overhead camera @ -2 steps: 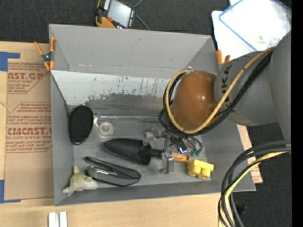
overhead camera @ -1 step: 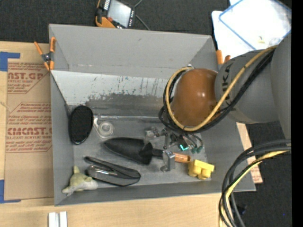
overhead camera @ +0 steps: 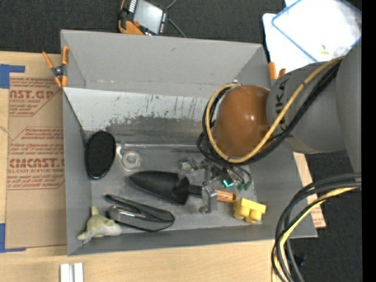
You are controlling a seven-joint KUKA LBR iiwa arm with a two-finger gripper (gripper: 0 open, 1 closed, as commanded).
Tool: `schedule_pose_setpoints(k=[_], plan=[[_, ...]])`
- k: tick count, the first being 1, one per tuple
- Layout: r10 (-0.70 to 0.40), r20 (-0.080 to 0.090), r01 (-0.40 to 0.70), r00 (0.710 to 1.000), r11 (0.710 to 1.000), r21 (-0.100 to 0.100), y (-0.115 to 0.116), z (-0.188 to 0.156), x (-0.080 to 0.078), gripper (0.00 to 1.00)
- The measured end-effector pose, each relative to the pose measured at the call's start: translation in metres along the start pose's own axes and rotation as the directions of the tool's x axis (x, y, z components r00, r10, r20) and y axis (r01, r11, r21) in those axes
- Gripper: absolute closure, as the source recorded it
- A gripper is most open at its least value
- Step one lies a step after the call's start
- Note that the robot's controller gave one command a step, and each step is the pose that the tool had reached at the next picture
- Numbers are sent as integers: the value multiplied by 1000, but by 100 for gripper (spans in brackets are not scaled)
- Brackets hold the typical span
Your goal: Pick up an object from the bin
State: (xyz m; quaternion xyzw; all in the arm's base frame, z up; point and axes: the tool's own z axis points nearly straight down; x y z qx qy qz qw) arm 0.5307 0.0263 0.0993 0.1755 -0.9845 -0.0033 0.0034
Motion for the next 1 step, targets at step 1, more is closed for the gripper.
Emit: schedule_pose_setpoints(k=[1], plan=[[0,0,0,1000,1000,0,0,0,0,0]])
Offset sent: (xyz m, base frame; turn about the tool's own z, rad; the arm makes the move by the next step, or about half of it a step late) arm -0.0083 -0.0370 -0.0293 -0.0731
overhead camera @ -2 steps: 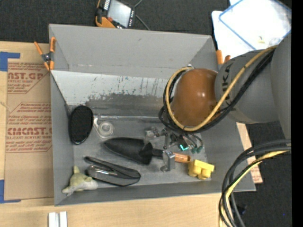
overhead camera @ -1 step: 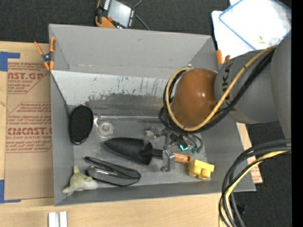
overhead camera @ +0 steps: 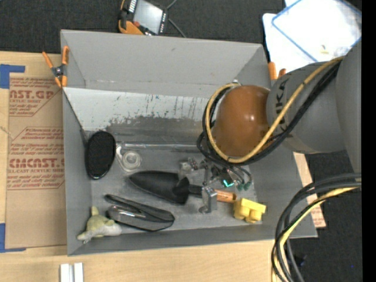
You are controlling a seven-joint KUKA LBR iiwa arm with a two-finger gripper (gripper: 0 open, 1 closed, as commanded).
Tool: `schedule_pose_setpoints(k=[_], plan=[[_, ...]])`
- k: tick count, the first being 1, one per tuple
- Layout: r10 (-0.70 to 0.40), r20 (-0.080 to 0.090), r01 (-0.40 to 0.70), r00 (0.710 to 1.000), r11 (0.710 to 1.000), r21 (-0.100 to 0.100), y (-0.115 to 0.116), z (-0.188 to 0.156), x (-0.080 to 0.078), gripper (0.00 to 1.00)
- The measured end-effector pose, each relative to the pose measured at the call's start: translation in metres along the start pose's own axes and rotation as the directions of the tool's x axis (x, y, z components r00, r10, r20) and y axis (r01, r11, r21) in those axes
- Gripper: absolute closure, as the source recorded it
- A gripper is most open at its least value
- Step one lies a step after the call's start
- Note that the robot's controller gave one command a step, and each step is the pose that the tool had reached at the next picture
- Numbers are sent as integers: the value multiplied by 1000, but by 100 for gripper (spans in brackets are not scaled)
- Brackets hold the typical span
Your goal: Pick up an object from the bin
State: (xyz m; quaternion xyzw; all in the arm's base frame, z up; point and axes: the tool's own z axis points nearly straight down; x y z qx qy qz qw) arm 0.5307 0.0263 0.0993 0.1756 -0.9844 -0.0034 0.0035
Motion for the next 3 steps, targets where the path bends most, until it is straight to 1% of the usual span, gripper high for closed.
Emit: schedule_pose_setpoints(k=[1,2,3], plan=[[-70,4,70,998,998,0,-30,28,18,0],[-72,7,72,997,997,1,-31,27,18,100],[-72,7,72,997,997,1,-31,27,18,100]])
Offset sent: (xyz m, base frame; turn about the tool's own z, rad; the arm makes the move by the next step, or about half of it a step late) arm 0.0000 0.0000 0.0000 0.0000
